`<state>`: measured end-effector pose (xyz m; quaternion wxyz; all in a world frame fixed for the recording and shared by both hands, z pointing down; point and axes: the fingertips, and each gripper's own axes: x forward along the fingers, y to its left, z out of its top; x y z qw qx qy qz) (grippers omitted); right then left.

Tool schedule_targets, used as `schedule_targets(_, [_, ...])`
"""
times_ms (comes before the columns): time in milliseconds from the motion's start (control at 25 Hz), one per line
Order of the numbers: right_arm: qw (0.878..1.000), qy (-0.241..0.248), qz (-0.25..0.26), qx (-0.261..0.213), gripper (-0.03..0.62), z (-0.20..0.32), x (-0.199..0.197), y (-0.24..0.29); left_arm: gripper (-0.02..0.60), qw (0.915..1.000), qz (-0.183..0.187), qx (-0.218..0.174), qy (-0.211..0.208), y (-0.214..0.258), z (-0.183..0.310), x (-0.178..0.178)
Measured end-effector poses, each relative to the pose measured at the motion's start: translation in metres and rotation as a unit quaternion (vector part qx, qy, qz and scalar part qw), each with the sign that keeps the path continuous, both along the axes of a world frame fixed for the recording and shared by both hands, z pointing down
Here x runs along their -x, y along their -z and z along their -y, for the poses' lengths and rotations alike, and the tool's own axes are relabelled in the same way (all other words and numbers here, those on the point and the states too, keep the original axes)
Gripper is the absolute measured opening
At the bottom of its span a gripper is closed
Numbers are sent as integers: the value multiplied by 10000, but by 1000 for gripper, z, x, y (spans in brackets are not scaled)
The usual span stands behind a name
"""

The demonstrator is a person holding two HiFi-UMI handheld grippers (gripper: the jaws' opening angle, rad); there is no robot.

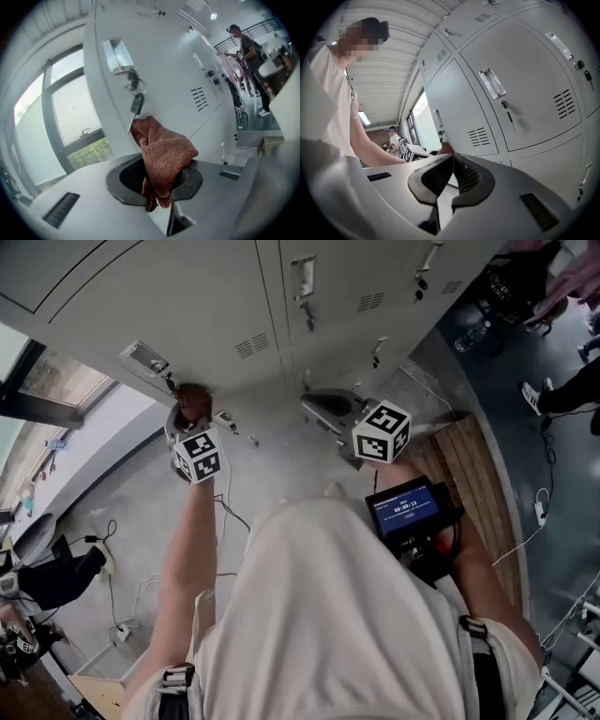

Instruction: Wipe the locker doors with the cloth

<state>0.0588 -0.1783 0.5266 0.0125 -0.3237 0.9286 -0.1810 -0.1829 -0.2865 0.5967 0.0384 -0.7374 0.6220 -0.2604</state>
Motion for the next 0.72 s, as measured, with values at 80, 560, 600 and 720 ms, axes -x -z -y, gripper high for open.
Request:
schedule_targets(80, [10000, 69, 25, 12, 18, -2, 9, 0, 72, 9997, 102, -102, 183, 11, -6, 30])
schedule_targets(560, [9998, -94, -38, -159, 17, -7, 10, -5, 72, 9973, -715, -137, -116, 25, -59, 2])
schedule_targets(600, [9998, -155, -18, -129, 18, -8, 6, -7, 72, 9966, -751, -84, -330, 24, -68, -11])
schedule_targets(720, [9994, -338, 50, -26, 17, -12, -6, -13, 72, 9911, -936, 52, -943, 21, -93, -55])
